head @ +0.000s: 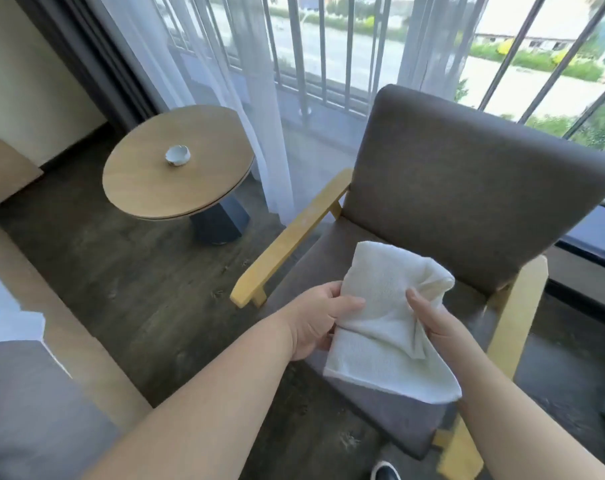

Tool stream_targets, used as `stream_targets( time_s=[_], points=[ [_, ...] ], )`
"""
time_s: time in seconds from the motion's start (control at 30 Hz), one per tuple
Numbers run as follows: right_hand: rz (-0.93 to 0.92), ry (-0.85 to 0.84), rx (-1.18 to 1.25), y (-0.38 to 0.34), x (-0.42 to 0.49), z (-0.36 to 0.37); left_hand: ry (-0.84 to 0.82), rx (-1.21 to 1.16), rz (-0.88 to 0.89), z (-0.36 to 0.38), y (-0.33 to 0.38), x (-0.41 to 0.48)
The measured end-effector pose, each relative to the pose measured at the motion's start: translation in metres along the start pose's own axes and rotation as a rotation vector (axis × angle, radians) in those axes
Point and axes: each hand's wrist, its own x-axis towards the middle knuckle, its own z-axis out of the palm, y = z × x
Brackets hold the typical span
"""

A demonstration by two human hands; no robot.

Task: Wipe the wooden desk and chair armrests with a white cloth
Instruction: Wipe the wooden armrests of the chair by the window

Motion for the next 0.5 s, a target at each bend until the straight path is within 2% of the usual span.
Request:
stream_targets(
  time_s=[0.1, 0.2, 0.3, 0.4, 0.5],
  points=[
    [-0.011, 0.044, -0.285, -0.011, 0.017, 0.023, 0.112, 0.034, 0.049, -0.028, 0.009, 0.005],
    [0.043, 0.024, -0.36, -0.002, 0.046, 0.03, 0.196, 0.041, 0.043, -0.058, 0.009, 0.018],
    [-0.054, 0.11, -0.626, 0.011, 0.08, 0.042, 0.277, 0.07, 0.002, -0.082, 0.003, 0.038],
    [-0.069, 0.164, -0.841, 0.02, 0.12, 0.056, 0.309, -0.008, -0.027, -0.102, 0.004, 0.066],
    [-0.119, 0.07, -0.955, 0.029, 0.163, 0.06, 0.295, -0.086, -0.035, -0.123, 0.015, 0.1]
  ],
)
